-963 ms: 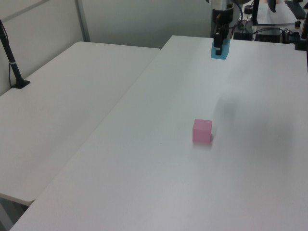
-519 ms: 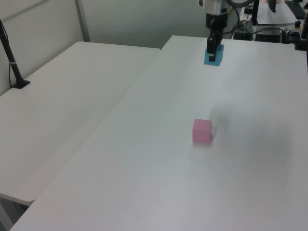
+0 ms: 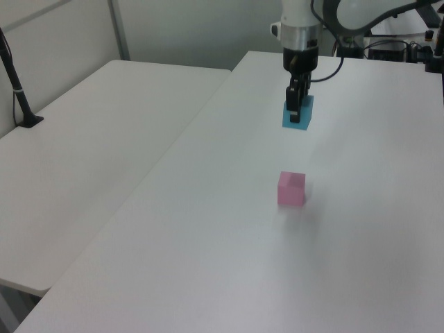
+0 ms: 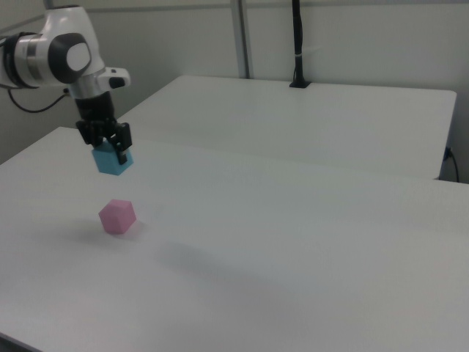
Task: Put blue cube on pink cube
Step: 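Carry the light-blue cube over the pink cube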
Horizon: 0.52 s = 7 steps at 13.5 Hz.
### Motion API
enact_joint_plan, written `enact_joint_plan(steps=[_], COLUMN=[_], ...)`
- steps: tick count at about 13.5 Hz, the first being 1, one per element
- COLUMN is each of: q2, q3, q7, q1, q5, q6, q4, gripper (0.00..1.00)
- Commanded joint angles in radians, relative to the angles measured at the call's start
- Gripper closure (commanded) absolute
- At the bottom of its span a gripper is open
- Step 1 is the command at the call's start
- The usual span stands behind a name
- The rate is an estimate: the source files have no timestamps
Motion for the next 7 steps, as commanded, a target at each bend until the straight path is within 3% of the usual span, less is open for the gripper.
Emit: enact_joint_plan(steps=[1,7], q2=[-0.004,0.046], q3=[-0.009,-0.009], q7=[0.046,0.046], q1=[0.044,0.08], q5=[0.01,0.001], q6=[0.015,0.151], q4=[-0.026,-0.112], gripper=[0.83,0.83])
